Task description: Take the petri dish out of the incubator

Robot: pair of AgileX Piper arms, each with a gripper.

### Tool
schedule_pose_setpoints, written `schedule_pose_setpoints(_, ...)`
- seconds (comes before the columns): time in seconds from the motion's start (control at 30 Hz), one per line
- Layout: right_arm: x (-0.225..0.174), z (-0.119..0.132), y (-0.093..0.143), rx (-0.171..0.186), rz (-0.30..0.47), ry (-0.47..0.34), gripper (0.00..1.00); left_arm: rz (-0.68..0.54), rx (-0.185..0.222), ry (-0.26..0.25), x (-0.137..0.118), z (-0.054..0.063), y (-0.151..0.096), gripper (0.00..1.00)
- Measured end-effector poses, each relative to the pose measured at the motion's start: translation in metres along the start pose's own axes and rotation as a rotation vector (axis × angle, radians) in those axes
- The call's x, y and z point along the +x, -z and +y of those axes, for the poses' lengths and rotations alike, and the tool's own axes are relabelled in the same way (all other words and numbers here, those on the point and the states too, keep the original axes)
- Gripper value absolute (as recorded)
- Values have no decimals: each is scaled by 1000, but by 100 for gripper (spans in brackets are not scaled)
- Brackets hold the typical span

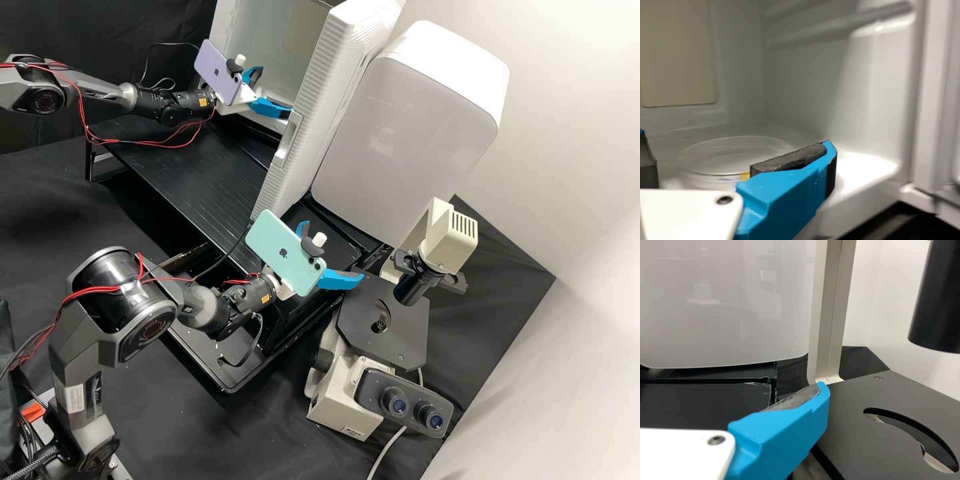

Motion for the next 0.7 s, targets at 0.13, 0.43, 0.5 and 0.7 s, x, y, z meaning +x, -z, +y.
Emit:
schedule_pose_setpoints(0.13,0,0,0,0,0,0,100,-40,-20,22,3,-3,-12,100)
schedule_pose_setpoints(0.43,0,0,0,0,0,0,100,-35,-22,28,4,-4,-17,100)
schedule_pose_setpoints(0.5,0,0,0,0,0,0,100,-20,-14,26,4,-5,-16,100)
schedule_pose_setpoints(0.7,0,0,0,0,0,0,100,22,13,3,1,-6,-5,100)
